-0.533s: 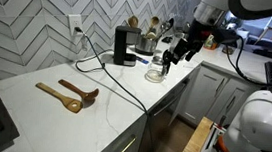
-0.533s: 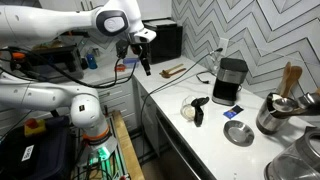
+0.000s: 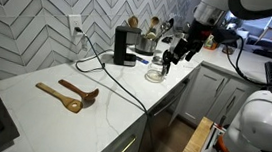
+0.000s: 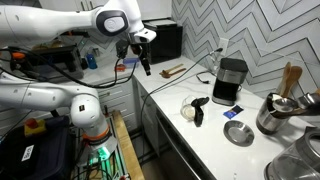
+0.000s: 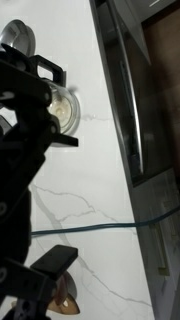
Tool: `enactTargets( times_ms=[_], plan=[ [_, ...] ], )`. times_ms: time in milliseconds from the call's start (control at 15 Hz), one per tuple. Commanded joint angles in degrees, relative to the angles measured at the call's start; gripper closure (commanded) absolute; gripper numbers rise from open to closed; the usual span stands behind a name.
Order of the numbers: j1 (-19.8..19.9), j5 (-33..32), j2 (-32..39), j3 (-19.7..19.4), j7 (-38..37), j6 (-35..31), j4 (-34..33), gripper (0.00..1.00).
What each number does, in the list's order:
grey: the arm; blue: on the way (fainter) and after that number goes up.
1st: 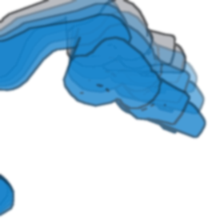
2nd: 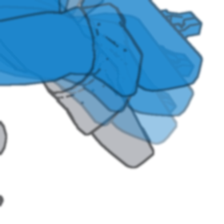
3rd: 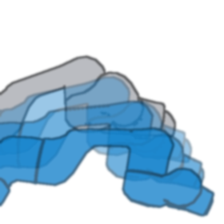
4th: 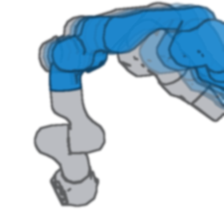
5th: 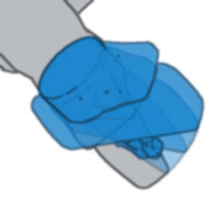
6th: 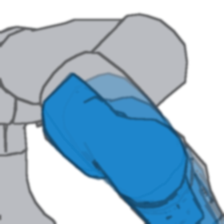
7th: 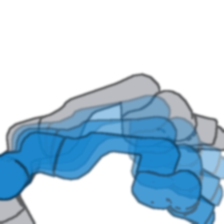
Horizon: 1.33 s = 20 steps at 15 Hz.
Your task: Close the lid to the transparent kettle
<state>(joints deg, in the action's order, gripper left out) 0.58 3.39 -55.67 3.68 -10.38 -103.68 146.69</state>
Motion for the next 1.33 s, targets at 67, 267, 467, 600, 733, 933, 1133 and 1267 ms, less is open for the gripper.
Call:
enactTargets(
  times_ms=[67, 267, 467, 600, 733, 933, 1133, 1267],
  plan=[
    [4.26, -4.05, 4.92, -0.58, 0.03, -8.03, -1.73, 0.00],
    [7.02, -7.76, 9.97, -1.75, 0.85, -14.86, -3.81, 0.00],
    [9.18, -10.05, 16.41, -4.23, 1.84, -16.80, -7.47, 0.00],
    [10.05, -10.42, 20.39, -5.88, 2.21, -16.33, -10.55, 0.00],
    [10.97, -10.71, 23.99, -7.19, 2.28, -15.11, -13.98, 0.00],
    [11.09, -9.46, 28.25, -9.88, 3.87, -14.46, -18.00, 0.00],
    [11.14, -8.71, 32.04, -12.27, 5.69, -14.42, -20.38, 0.00],
    [10.81, -7.95, 34.25, -13.75, 7.83, -12.85, -21.74, 0.00]
  ],
)
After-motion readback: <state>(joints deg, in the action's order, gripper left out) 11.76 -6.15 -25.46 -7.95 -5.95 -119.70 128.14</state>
